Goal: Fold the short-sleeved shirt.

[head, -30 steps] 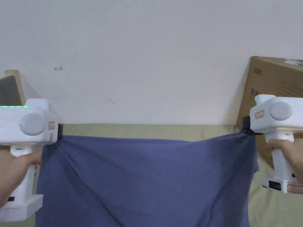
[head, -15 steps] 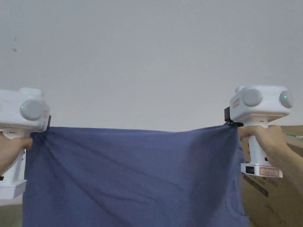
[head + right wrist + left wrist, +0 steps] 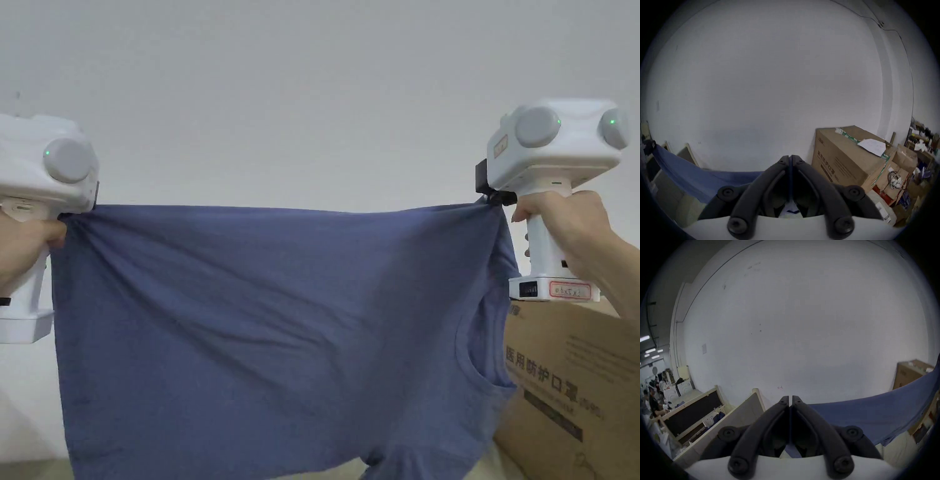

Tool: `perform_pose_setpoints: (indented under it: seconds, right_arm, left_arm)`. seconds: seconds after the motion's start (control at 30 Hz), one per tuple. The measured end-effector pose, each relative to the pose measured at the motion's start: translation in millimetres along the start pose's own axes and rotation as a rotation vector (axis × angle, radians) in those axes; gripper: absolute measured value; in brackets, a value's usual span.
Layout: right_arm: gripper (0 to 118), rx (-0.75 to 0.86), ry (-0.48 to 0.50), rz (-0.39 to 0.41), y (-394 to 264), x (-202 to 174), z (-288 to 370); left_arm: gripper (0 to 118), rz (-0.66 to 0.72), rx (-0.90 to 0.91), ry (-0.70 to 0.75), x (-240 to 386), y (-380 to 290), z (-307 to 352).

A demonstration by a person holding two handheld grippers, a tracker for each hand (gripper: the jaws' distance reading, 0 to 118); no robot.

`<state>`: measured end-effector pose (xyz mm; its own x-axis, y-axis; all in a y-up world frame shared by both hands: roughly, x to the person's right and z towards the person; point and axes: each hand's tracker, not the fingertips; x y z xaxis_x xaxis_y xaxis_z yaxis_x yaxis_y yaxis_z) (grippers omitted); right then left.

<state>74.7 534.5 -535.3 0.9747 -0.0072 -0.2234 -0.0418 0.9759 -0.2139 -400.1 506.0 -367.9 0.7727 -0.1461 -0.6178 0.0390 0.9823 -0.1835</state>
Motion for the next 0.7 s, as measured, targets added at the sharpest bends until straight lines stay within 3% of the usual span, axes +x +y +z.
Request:
perform_pose_setpoints:
  seconds: [0.2,0.43,0.5,0.7]
  right_arm:
    - [3,-0.188,-0.006,0.046,-98,-11,-66]
    - [3,-0.499,-0.011,0.105,-275,-24,-174]
    - [3,-0.594,-0.016,0.150,-327,-28,-197]
    - [3,-0.775,-0.011,0.145,-448,-28,-217]
  left_arm:
    - [0,-0.096,-0.128,0.003,43,-113,-61]
    - [0,-0.177,-0.391,-0.047,98,-316,-131]
    - [0,-0.184,-0.477,-0.059,105,-368,-122]
    - [0,-0.215,-0.617,-0.067,113,-480,-123]
